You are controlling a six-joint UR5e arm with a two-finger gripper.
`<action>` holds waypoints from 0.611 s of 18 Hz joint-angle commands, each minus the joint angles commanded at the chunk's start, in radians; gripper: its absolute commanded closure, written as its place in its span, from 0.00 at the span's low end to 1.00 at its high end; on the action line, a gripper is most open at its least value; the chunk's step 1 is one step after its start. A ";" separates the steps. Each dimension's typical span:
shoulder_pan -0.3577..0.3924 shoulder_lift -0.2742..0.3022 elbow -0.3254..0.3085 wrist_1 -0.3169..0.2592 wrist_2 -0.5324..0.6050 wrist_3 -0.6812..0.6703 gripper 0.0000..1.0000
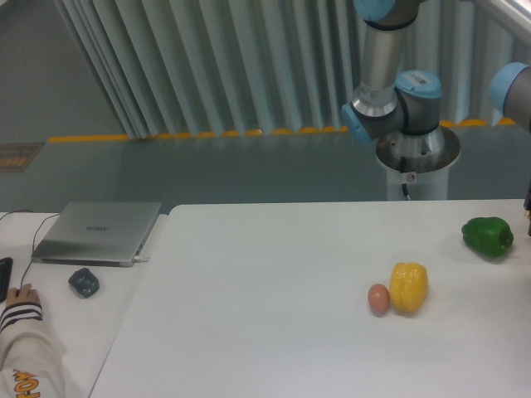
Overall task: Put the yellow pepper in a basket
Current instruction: 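Move the gripper over the yellow bell pepper with fingers open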
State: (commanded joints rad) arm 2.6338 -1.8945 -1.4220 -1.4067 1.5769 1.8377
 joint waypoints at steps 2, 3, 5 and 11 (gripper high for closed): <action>-0.002 0.003 0.000 0.000 0.002 -0.002 0.00; -0.005 0.006 -0.002 0.000 0.000 -0.005 0.00; -0.034 0.021 0.000 0.003 0.008 -0.012 0.00; -0.067 0.032 -0.027 0.023 0.000 -0.090 0.00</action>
State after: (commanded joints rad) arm 2.5664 -1.8623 -1.4494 -1.3837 1.5769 1.7477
